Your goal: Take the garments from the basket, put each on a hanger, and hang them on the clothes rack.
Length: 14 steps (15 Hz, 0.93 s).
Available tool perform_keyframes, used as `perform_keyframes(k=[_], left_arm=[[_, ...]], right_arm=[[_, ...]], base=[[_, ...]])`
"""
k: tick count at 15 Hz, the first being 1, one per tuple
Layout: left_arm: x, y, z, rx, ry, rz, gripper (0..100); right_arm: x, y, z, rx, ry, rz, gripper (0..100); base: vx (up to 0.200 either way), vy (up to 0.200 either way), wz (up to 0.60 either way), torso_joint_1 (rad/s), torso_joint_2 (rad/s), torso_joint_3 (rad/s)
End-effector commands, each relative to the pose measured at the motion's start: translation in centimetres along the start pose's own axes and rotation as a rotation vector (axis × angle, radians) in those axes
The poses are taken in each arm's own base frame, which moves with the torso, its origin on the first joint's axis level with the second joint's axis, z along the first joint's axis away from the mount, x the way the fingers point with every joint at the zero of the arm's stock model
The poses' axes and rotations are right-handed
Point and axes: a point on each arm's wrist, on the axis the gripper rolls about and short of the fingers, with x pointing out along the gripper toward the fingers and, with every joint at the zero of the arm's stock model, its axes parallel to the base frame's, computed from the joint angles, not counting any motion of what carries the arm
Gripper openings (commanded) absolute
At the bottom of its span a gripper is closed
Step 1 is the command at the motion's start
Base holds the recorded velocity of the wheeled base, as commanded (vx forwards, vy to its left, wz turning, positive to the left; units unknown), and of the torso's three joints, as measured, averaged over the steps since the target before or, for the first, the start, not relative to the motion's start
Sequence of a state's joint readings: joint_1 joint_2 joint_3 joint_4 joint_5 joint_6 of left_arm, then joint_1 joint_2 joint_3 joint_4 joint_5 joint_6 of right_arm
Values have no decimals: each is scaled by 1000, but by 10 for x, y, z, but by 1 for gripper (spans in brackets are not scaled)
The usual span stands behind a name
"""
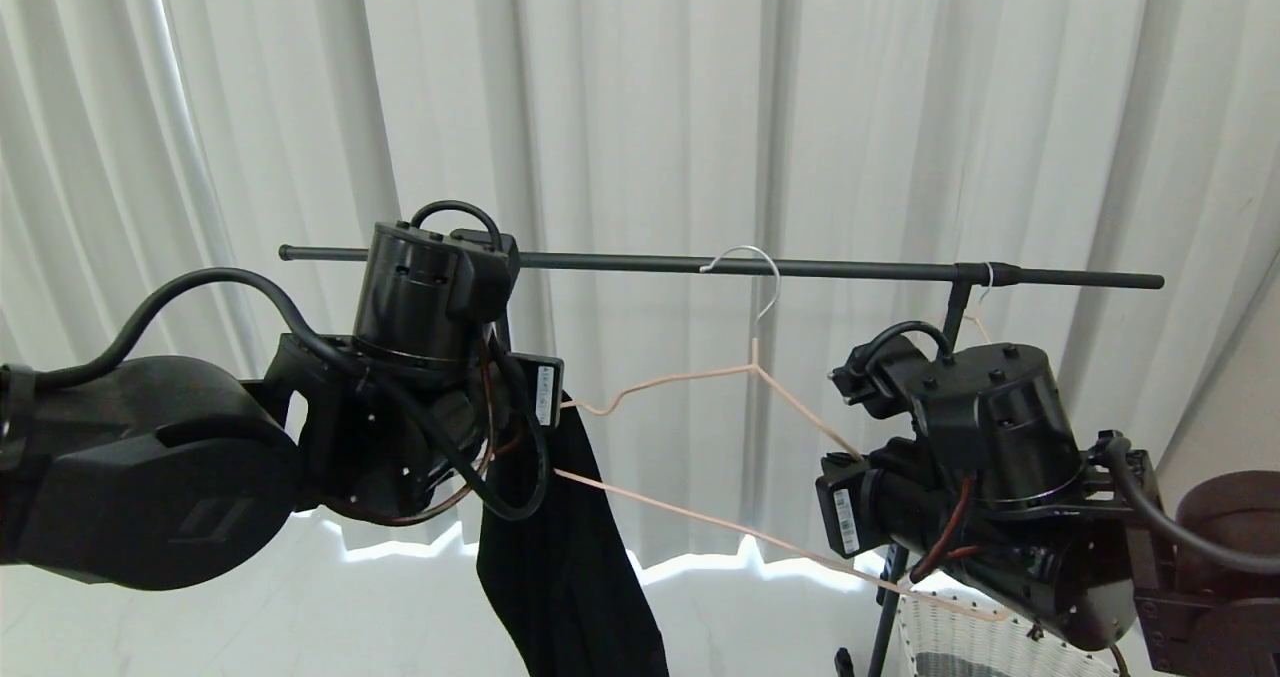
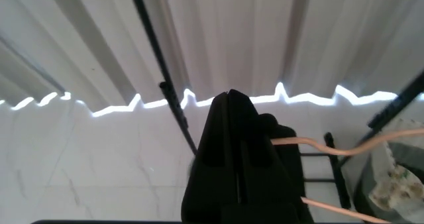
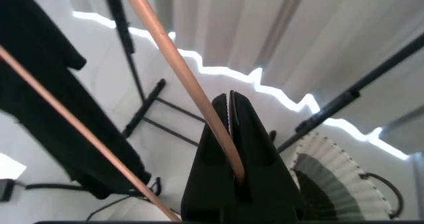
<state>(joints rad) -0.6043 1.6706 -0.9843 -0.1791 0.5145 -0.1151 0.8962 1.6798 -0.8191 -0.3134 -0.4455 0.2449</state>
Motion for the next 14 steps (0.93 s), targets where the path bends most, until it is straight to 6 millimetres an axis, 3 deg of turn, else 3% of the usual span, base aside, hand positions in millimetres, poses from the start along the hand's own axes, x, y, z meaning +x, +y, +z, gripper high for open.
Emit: perform_keyframes(k=[1, 5, 8, 14], left_arm=[[0, 1, 2, -6, -9, 29, 0], [-7, -6, 3, -5, -22, 2, 0], [-15, -21, 6, -37, -41, -51, 0], [-21, -28, 14, -50, -71, -81, 0]], right_arm=[[2, -5, 1, -8, -1, -30, 0], [9, -2, 0, -27, 3, -37, 0], [15, 9, 1, -25, -27, -10, 0], [18, 35, 1, -41, -54, 60, 0]], base=[[0, 0, 0, 0, 0, 0], [0, 0, 0, 0, 0, 0], [0, 0, 0, 0, 0, 0], [0, 0, 0, 0, 0, 0]])
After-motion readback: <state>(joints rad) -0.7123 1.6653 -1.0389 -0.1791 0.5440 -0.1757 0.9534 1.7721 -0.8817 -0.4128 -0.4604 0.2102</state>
